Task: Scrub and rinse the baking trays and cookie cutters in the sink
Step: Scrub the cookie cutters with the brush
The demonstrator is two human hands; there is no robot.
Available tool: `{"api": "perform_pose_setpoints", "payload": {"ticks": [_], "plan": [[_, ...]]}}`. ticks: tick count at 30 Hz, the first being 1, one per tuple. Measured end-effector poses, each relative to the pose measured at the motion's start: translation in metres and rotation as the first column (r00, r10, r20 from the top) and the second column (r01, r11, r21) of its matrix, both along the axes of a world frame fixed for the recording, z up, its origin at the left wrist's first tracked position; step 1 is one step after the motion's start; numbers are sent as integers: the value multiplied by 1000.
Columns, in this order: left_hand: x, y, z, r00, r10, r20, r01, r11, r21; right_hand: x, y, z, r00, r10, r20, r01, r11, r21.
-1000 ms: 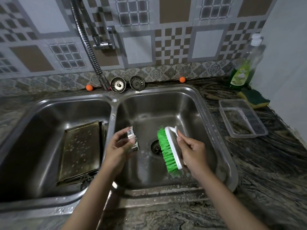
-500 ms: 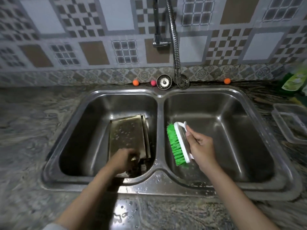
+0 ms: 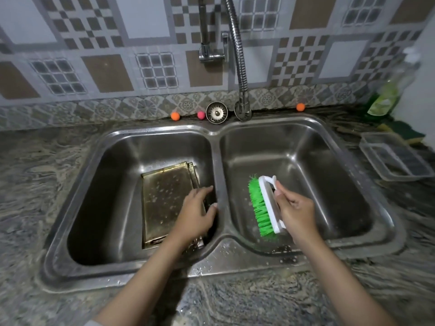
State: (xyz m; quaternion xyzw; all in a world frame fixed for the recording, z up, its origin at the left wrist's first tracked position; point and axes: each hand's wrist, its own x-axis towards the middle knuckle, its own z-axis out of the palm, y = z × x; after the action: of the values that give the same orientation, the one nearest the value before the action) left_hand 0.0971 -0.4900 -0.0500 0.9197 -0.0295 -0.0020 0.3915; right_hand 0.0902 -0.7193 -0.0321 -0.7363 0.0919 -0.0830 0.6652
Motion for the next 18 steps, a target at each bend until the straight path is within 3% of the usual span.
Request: {"api": "perform_pose_setpoints", "payload": {"ticks": [5, 8, 12, 18], "plan": [[24, -59, -11, 991, -77, -111, 108, 945, 309, -10, -36, 8, 991, -136, 20, 137, 989, -62], [30, -73, -26, 986, -44, -161, 113, 888, 446, -21, -59, 8, 977, -211, 23, 212, 973, -95], [29, -73, -33, 995, -11, -102, 62, 859, 507, -32, -88, 14, 970, -245, 5, 239, 943, -231], [28, -75, -33, 998, -1, -67, 37, 843, 537, -32, -172, 45, 941, -329, -79, 223, 779, -587]]}}
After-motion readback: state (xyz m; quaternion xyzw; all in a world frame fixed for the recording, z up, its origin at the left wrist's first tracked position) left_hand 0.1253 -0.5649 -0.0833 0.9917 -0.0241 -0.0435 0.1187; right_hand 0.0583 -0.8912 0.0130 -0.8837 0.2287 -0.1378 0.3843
